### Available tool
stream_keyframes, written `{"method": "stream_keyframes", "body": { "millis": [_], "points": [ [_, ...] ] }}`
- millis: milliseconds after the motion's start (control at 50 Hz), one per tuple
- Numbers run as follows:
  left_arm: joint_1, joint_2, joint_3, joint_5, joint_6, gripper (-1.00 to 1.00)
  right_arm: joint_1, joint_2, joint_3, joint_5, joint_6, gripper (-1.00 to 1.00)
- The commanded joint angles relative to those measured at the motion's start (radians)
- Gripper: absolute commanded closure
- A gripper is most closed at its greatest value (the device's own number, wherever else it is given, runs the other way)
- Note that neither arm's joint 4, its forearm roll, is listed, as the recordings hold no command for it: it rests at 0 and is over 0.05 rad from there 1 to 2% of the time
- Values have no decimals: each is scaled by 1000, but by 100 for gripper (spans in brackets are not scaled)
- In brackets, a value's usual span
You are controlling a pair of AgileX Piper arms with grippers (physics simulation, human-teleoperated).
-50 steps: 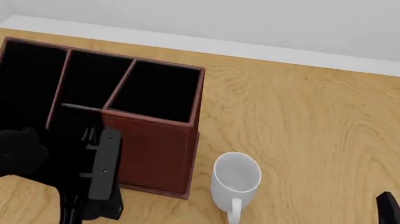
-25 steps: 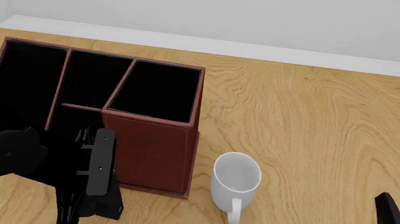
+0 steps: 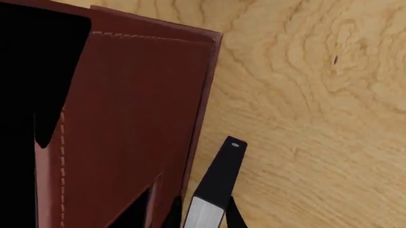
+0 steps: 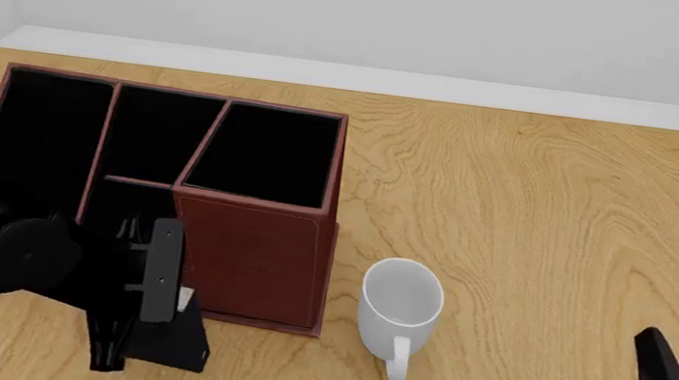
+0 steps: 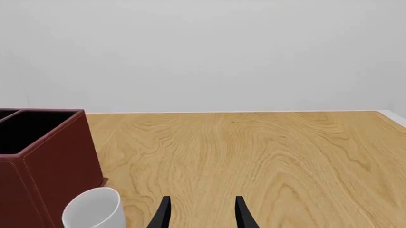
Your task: Pick up the book and place it in the front compartment of the caddy.
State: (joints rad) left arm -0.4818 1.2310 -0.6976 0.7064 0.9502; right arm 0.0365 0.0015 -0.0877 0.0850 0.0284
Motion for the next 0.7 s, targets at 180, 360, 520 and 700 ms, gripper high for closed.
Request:
{"method": "stream_keyframes", "body": {
  "millis": [180,360,520,700],
  "points": [
    [-41,-16,19,21,-42,100,1,0,2,-1,0,-100],
    [-6,-32,41,33,-6,100,-1,0,-1,-1,1,-100],
    [38,-74,45,72,41,100,0,-1,-9,2,1,-100],
    [103,-126,44,125,101,100,4,-1,-18,6,6,-100]
  ]
}}
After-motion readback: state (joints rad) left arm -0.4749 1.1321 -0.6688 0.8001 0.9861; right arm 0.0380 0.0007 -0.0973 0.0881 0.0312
